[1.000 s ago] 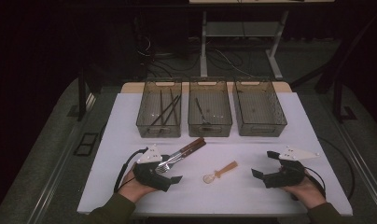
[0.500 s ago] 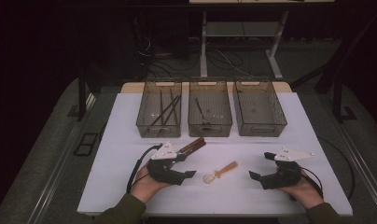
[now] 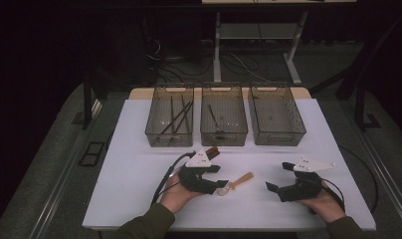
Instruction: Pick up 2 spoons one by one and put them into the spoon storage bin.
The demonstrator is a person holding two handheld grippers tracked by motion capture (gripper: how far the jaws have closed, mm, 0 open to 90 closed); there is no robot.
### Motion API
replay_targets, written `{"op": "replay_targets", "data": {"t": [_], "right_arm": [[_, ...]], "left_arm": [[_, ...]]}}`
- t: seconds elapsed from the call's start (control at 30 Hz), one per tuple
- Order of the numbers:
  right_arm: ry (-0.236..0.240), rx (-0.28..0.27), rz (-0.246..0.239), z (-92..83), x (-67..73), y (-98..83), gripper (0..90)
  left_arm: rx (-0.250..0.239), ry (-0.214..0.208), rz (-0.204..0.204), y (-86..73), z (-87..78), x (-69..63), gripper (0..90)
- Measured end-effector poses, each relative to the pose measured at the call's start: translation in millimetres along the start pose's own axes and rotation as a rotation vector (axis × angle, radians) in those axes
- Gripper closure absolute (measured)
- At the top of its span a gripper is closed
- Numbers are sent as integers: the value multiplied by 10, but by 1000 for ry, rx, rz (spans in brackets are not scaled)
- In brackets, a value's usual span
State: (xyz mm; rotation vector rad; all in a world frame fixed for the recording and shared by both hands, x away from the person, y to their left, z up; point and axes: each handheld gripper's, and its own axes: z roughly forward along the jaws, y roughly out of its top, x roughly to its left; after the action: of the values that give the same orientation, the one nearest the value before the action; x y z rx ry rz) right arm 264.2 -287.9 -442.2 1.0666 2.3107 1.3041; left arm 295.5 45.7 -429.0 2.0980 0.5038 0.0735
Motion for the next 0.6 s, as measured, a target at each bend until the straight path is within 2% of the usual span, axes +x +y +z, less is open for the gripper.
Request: {"op": "replay_targets", "data": {"t": [0.13, 0.27, 0.6], "right_arm": [[-3, 3, 3, -2, -1, -2, 32], [-3, 3, 3, -3, 0, -2, 31], [-6, 3, -4, -3, -2, -2, 32]], "left_arm": [[24, 3, 17, 42, 135, -35, 447], [31, 1, 10, 61, 240, -35, 482], [72, -16, 37, 94, 410, -57, 587]]}}
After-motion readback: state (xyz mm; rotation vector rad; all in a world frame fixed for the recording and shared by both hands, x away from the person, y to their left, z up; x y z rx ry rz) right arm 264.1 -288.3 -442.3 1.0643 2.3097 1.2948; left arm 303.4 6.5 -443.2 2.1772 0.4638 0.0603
